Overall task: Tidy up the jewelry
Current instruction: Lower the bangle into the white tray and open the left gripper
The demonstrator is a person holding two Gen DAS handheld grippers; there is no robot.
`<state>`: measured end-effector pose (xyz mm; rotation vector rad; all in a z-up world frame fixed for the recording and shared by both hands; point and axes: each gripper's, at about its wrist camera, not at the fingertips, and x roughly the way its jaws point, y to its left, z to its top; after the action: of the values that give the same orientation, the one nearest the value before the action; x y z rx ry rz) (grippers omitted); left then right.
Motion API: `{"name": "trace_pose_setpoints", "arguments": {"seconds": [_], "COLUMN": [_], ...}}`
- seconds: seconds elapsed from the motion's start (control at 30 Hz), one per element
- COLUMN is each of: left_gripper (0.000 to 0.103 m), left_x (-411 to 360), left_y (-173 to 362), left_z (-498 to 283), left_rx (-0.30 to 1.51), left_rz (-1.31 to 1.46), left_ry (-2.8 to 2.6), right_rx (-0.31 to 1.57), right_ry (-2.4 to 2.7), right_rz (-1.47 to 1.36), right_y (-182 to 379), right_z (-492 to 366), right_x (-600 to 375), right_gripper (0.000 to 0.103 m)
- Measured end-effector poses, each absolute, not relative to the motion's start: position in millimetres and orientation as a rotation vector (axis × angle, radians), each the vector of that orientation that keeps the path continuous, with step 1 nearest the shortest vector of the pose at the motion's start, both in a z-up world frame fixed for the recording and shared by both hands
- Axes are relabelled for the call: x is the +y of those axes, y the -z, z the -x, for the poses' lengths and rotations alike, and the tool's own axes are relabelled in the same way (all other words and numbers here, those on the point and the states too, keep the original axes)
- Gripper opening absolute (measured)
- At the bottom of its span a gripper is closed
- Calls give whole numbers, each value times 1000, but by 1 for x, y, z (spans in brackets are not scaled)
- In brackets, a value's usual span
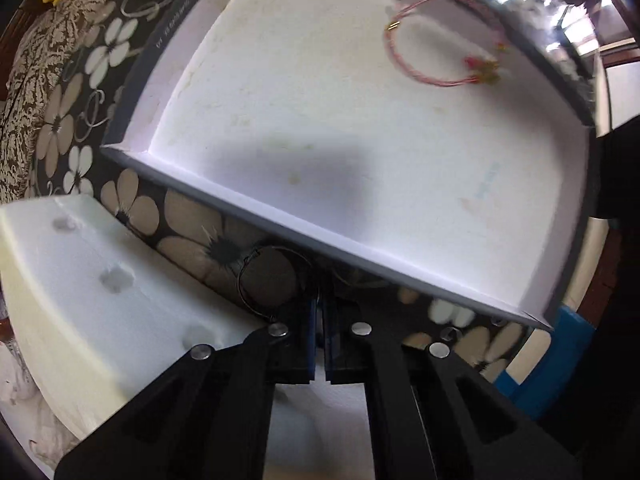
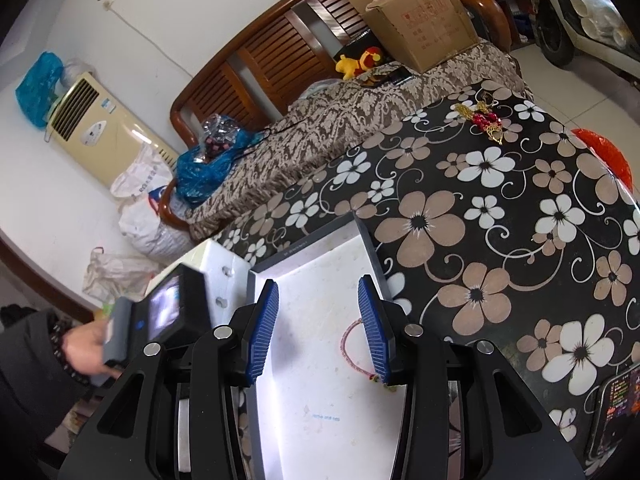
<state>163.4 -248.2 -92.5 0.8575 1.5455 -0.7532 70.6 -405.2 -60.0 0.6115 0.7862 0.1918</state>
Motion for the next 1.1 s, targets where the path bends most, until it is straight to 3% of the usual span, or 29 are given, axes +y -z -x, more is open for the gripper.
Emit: {"name": "trace_pose_setpoints", "arguments": {"seconds": [0.37, 0.7, 1.03, 1.1], "left_gripper": [2, 2, 3, 12], "left_x": [-247, -326, -319, -316], "left_y": [-28, 54, 94, 93], "left_z": [-118, -106, -95, -96], "left_rx": [1275, 1291, 1297, 1282], "left_rz": [-671, -519, -534, -547], "left_ry": [819, 867, 758, 740], "right_rx": [790, 810, 827, 828], "right_ry": [-176, -115, -123, -125], "right_rz": [-593, -583, -574, -570], "right_y": [61, 69, 73, 73], "right_z": [-70, -63, -63, -64], "right_x": [-402, -418, -415, -413], "right_gripper": [45, 45, 45, 45]}}
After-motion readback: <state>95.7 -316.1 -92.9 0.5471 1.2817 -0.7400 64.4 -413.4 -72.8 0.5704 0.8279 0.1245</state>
